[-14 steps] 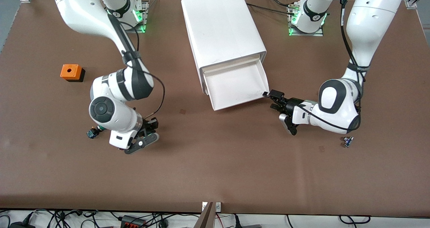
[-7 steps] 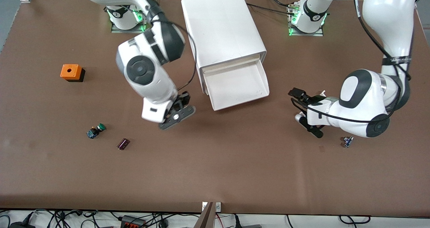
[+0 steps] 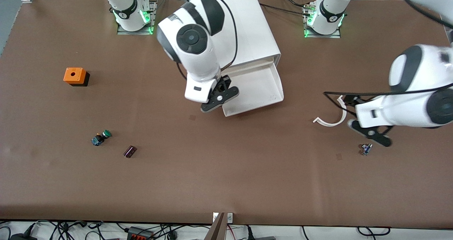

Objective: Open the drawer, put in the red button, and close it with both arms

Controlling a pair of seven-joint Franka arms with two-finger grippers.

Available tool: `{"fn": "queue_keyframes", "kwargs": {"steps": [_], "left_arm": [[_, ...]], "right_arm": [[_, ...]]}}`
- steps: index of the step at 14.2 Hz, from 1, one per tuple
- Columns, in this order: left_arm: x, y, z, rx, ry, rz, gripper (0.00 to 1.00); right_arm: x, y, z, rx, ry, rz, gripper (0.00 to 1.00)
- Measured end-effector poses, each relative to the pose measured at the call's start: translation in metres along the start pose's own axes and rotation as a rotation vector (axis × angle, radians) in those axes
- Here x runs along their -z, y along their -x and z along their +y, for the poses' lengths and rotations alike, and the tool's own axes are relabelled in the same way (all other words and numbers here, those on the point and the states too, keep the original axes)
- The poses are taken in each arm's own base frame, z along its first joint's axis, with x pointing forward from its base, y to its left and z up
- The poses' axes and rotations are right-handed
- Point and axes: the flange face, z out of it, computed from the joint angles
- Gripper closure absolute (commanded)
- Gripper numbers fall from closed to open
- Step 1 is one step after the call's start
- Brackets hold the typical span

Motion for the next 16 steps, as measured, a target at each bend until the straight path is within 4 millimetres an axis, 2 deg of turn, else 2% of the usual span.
{"fn": "queue_keyframes", "kwargs": {"steps": [3,5,7,10,13,16], "left_arm": [[0.046,0.028,-0.026,0.056,-0.017,0.062,0.00],[0.068,0.042,-0.028,0.080,-0.039,0.080,0.00],[0.081,0.052,-0.024,0.149,-0.044,0.091,0.00],[0.083,0.057,-0.028,0.262,-0.017,0.102,0.00],[0.082,0.060,-0.035,0.286,-0.008,0.102,0.00],[0.078,0.056,-0.033,0.281,0.014,0.113,0.00]], "right_arm": [[-0.017,0.002,-0.036,-0.002,-0.005,0.016,1.00],[-0.035,0.003,-0.054,0.019,-0.007,0.019,1.00],[-0.054,0.005,-0.074,0.029,-0.006,0.015,1.00],[-0.081,0.010,-0.100,0.031,-0.006,0.011,1.00],[-0.103,0.010,-0.104,0.035,-0.001,0.000,1.00],[-0.116,0.012,-0.111,0.043,0.000,-0.002,1.00]]}}
